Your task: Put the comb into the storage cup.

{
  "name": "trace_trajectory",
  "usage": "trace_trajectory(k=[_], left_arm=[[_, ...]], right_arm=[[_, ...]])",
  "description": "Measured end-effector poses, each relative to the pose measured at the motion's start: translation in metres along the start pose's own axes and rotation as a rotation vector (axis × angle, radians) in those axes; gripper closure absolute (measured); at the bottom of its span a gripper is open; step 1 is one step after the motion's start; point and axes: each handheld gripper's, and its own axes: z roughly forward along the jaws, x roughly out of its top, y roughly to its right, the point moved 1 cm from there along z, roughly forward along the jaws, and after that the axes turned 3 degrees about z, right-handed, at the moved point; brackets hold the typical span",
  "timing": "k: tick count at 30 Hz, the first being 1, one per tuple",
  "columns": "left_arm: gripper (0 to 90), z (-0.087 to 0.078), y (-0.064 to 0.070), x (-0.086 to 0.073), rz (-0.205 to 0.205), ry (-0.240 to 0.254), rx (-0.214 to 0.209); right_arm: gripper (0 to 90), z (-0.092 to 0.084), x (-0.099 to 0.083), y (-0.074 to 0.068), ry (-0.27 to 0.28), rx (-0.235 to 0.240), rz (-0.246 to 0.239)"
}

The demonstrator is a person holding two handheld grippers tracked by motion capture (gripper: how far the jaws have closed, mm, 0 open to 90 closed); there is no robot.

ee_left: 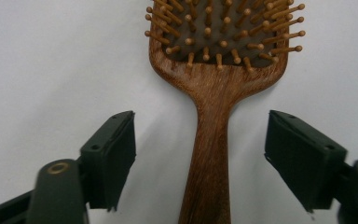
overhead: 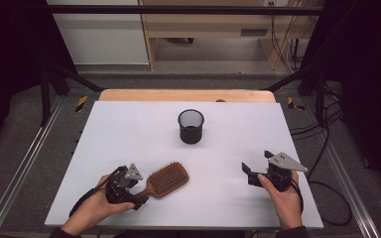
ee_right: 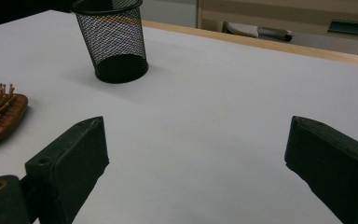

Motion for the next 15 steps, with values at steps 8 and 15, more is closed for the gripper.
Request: trace_trajectory(k=[8,15], left_arm=[[44.5,0.0024,-0.0013,0.0033,0.026,-0.047,-0.050],[52.3,0.0099,-0.0028,0.0043,0.029,-0.081,-0.045]], right_arm=[[6.1,0.0013,-0.0009,0.0007,-0.006,0.003,0.005],[6.2,0.0005,-0.0005,-0.0007,-0.005,0.007,-0.002]])
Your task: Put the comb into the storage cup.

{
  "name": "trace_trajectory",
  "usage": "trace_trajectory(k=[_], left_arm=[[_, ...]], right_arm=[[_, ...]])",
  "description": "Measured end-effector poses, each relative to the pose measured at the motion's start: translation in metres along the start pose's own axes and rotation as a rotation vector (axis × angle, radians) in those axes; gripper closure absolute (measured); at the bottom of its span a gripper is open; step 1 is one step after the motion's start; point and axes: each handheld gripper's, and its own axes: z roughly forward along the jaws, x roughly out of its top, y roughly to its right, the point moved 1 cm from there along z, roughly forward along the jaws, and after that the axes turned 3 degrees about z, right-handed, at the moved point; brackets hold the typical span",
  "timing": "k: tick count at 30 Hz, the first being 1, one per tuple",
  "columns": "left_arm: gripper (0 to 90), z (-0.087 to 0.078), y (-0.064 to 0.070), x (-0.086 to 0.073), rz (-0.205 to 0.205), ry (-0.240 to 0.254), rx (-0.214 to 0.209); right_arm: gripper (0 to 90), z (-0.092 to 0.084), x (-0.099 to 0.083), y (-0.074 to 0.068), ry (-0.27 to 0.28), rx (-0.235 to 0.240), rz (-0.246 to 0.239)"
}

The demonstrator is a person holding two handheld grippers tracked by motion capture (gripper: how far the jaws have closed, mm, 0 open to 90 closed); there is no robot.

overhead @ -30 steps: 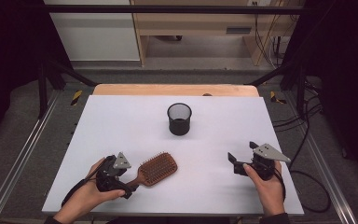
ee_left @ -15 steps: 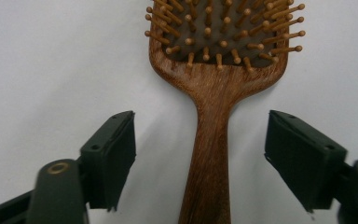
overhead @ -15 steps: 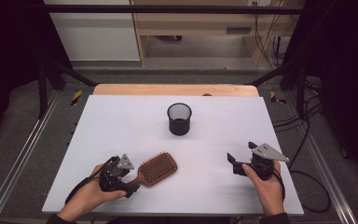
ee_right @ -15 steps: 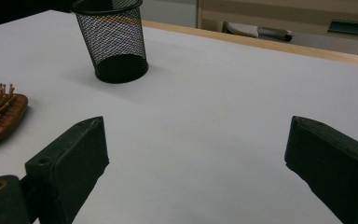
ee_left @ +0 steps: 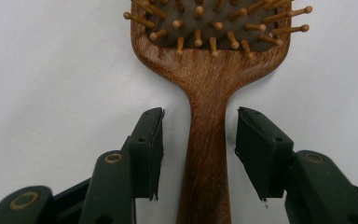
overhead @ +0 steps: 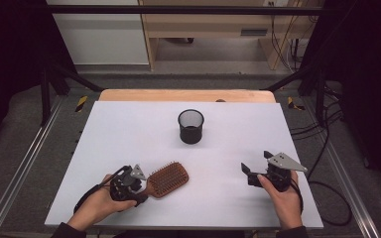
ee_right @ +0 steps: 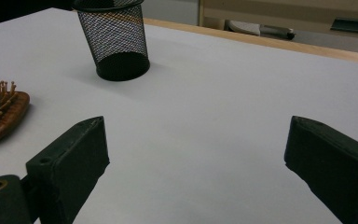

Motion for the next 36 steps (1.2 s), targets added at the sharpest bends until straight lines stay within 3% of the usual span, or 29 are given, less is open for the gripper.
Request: trace_trajectory(k=[14,24,29,36], left_arm=[[64.9,0.001,0.003,0.002,0.031,-0.013,0.012],[70.7,0.004,0.009,0.011,0.070,-0.064,0.041],[72.5,0.004,0.008,0.007,0.062,-0.034,0.028],[72.8,0.002,0.009,0.003,0.065,0.045,0.049]], right_arm=[[6.3,0.002,0.000,-0.001,-0.010,0.005,-0.002],[6.4,0.002,0.000,-0.001,-0.014,0.012,-0.004],[6.4,0.002,-0.001,-0.001,-0.016,0.013,-0.005],[6.4,0.002,0.000,-0.002,-0.010,0.018,0.002]])
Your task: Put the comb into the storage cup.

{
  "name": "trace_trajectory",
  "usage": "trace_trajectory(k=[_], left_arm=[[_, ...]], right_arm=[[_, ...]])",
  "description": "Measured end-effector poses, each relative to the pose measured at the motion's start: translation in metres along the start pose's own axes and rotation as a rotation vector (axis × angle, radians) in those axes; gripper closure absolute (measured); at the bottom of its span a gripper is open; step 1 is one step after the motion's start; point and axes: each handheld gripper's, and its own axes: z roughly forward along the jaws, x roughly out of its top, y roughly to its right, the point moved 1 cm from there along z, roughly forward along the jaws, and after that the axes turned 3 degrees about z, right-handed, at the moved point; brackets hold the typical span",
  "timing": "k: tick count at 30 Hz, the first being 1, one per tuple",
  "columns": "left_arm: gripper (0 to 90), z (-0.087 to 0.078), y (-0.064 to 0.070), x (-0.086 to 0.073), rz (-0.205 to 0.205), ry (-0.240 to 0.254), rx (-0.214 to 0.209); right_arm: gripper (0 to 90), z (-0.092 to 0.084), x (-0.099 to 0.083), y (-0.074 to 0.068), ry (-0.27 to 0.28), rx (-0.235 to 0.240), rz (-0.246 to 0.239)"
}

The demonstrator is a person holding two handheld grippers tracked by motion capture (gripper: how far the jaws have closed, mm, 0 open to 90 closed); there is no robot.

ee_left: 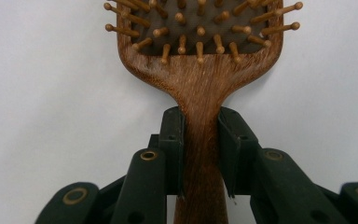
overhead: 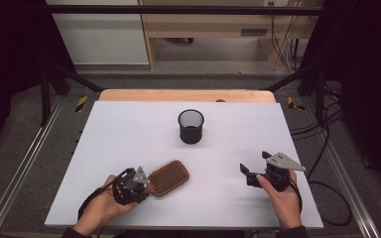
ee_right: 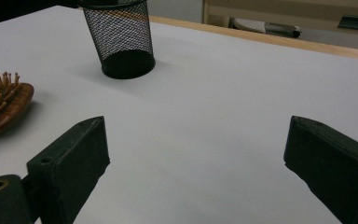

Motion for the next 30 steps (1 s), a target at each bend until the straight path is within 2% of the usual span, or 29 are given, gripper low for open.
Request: trace_trajectory(k=[2,5,7,8,11,14,15,17,19,20,21,22,23,25,30], left_arm=[[72.8,-0.001,0.000,0.004,0.001,0.031,0.022],[72.8,-0.003,0.000,0.013,0.008,0.103,0.061],[72.8,-0.003,-0.001,0.023,-0.012,0.185,0.107],[72.8,-0.003,-0.001,0.023,-0.012,0.185,0.107],[72.9,0.000,-0.001,0.029,-0.013,0.231,0.126],[72.8,0.004,0.003,0.030,-0.002,0.256,0.149],[72.9,0.004,0.004,0.030,-0.004,0.265,0.152],[72.8,0.004,0.004,0.030,-0.015,0.282,0.159],[72.9,0.004,0.005,0.030,-0.022,0.303,0.163],[72.9,0.004,0.005,0.030,-0.021,0.307,0.162],[72.9,0.004,0.005,0.029,-0.020,0.319,0.170],[72.9,0.005,0.006,0.029,-0.026,0.328,0.166],[72.9,0.005,0.006,0.029,-0.026,0.328,0.166],[72.9,0.006,0.008,0.030,-0.024,0.335,0.169],[72.9,0.006,0.012,0.031,-0.019,0.356,0.179]], right_arm=[[6.4,0.000,0.000,-0.001,0.004,0.003,0.001],[6.4,0.000,0.001,-0.003,0.010,0.015,0.006],[6.3,0.002,0.002,-0.006,0.018,0.037,0.015],[6.2,0.002,0.002,-0.008,0.023,0.045,0.026],[6.1,0.005,0.004,-0.012,0.035,0.071,0.051],[6.1,0.009,0.006,-0.020,0.055,0.118,0.087],[6.0,0.013,0.008,-0.027,0.066,0.151,0.108],[6.0,0.014,0.008,-0.029,0.068,0.161,0.114],[5.5,0.020,0.009,-0.039,0.074,0.216,0.140],[5.5,0.020,0.009,-0.039,0.074,0.216,0.140],[5.2,0.023,0.010,-0.044,0.079,0.246,0.157],[5.1,0.024,0.010,-0.046,0.079,0.254,0.164],[5.1,0.024,0.010,-0.046,0.079,0.254,0.164],[4.5,0.029,0.010,-0.052,0.081,0.294,0.198],[4.3,0.033,0.010,-0.060,0.076,0.339,0.243]])
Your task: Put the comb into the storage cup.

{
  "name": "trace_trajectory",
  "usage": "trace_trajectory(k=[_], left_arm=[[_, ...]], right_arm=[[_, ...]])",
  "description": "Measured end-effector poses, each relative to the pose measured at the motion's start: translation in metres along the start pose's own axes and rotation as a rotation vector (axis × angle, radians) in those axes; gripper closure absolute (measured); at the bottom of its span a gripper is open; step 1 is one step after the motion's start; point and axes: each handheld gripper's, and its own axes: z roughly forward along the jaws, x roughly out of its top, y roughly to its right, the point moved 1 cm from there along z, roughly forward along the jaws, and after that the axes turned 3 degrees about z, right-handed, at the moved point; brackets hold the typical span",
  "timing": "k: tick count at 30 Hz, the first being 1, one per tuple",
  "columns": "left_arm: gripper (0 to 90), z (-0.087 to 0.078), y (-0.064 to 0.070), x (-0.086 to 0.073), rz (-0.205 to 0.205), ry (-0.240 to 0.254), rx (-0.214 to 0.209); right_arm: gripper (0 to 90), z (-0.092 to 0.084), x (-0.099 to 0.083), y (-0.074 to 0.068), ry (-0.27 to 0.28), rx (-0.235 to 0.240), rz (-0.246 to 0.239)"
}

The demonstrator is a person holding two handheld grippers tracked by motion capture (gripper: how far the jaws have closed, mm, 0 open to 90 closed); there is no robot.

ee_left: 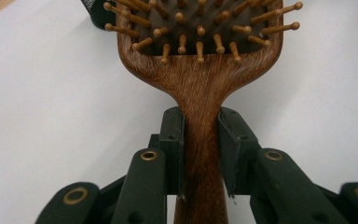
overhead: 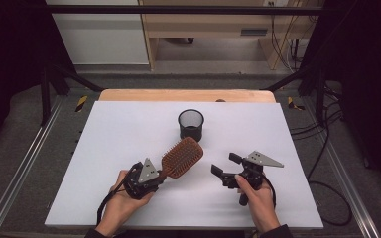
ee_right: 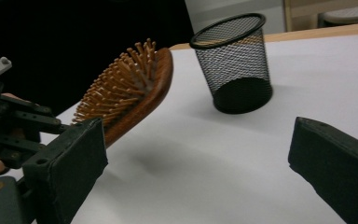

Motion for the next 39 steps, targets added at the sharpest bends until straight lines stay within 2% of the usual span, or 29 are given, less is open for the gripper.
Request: trace_trajectory(k=[1,4,9,21,29,34,39], left_arm=[[72.9,0.000,0.001,0.000,-0.002,0.006,0.003],[72.9,-0.001,0.004,0.002,-0.002,0.025,0.005],[72.9,-0.002,0.009,0.005,0.017,0.029,0.015],[72.9,-0.006,0.015,0.008,0.017,0.068,0.017],[72.9,-0.008,0.015,0.008,0.001,0.094,0.028],[72.9,-0.011,0.016,0.008,0.001,0.114,0.041],[72.9,-0.012,0.015,0.008,-0.007,0.129,0.051]], right_arm=[[4.3,0.004,-0.001,-0.004,0.000,0.024,0.020],[4.3,0.009,-0.002,-0.008,-0.006,0.045,0.035],[5.2,0.024,-0.004,-0.022,-0.029,0.110,0.068],[8.6,0.045,-0.001,-0.042,-0.042,0.186,0.102],[13.4,0.051,0.010,-0.048,-0.019,0.215,0.121],[17.8,0.054,0.018,-0.048,0.006,0.222,0.145],[20.6,0.057,0.024,-0.049,0.009,0.228,0.155]])
